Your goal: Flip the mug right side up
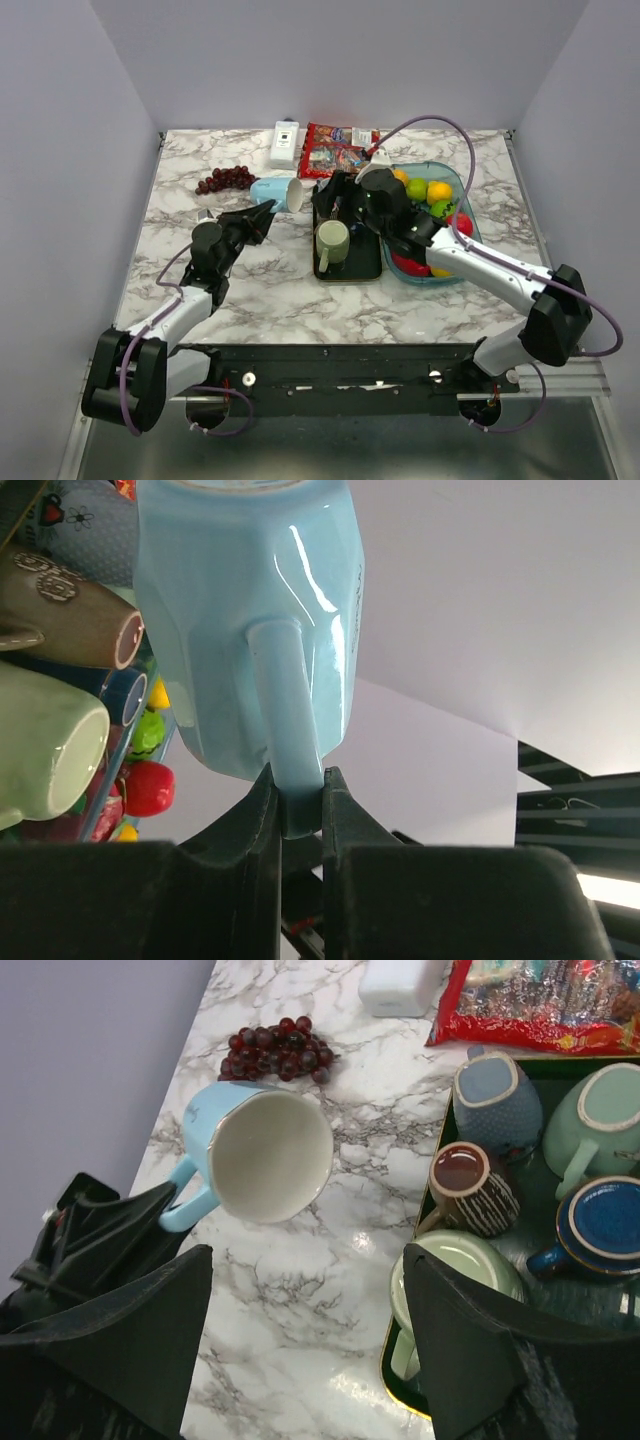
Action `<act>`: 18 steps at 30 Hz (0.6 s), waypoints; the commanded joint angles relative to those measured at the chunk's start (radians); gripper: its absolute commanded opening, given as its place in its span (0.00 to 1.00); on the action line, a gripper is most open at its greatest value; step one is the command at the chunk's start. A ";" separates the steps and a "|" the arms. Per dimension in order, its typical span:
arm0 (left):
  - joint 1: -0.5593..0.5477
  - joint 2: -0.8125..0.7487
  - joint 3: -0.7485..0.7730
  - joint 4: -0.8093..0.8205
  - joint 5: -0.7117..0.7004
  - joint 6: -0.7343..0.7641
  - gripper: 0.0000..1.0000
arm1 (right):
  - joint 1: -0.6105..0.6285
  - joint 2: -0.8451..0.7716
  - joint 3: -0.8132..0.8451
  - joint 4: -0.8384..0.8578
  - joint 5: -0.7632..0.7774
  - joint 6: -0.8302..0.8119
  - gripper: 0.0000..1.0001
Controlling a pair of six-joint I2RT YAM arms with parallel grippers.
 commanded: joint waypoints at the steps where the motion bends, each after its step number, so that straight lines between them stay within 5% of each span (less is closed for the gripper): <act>1: -0.005 -0.080 0.018 0.104 -0.001 -0.253 0.00 | -0.031 0.084 0.044 0.109 -0.201 -0.062 0.81; 7: -0.007 -0.102 0.021 0.087 0.015 -0.254 0.00 | -0.053 0.176 0.101 0.161 -0.369 -0.152 0.79; 18: -0.014 -0.133 0.050 0.061 0.019 -0.237 0.00 | -0.091 0.354 0.197 0.233 -0.449 -0.065 0.81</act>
